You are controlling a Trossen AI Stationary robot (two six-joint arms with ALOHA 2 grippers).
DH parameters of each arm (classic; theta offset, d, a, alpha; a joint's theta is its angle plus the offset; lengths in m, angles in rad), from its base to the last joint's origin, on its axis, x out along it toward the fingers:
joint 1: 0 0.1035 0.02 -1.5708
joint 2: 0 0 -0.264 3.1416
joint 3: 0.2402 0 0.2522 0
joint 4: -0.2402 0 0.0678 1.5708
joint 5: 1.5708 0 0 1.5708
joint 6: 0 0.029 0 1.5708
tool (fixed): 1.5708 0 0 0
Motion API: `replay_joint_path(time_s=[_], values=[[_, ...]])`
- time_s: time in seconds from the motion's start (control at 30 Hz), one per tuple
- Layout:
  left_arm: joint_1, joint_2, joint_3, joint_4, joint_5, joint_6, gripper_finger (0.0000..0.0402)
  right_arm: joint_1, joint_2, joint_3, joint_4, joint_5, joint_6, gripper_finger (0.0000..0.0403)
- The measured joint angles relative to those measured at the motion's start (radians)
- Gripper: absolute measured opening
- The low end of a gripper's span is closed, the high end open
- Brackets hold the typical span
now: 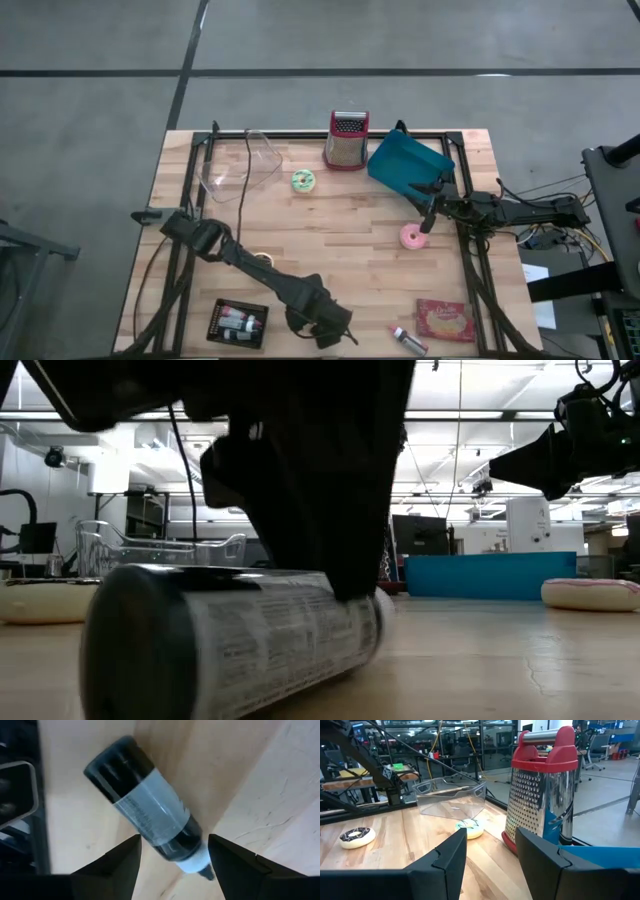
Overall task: Pick & Place Food Item
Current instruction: Put the black food coloring bottle into the black bin
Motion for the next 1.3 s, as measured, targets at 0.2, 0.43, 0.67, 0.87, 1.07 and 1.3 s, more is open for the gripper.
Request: replay_joint_path(time_s=[0.2, 0.43, 0.67, 0.87, 1.07, 1.3], values=[[0.017, 0.018, 0.000, -0.001, 0.005, 0.000, 0.0210, 0.000, 0.000, 0.000, 0.000, 0.000, 0.000, 0.0164], [0.017, 0.018, 0.000, -0.001, 0.017, 0.010, 0.0189, 0.000, 0.000, 0.000, 0.000, 0.000, 0.000, 0.0164], [0.019, 0.018, -0.011, 0.000, 0.050, 0.011, 0.0168, 0.000, 0.000, 0.000, 0.000, 0.000, 0.000, 0.0164], [0.019, 0.016, -0.014, -0.001, 0.053, 0.009, 0.0166, 0.000, 0.000, 0.000, 0.000, 0.000, 0.000, 0.0164], [0.019, 0.016, -0.014, -0.009, 0.053, 0.009, 0.0166, 0.000, 0.000, 0.000, 0.000, 0.000, 0.000, 0.0164], [0.019, 0.007, -0.014, -0.064, 0.053, 0.025, 0.0165, 0.000, 0.000, 0.000, 0.000, 0.000, 0.000, 0.0164]])
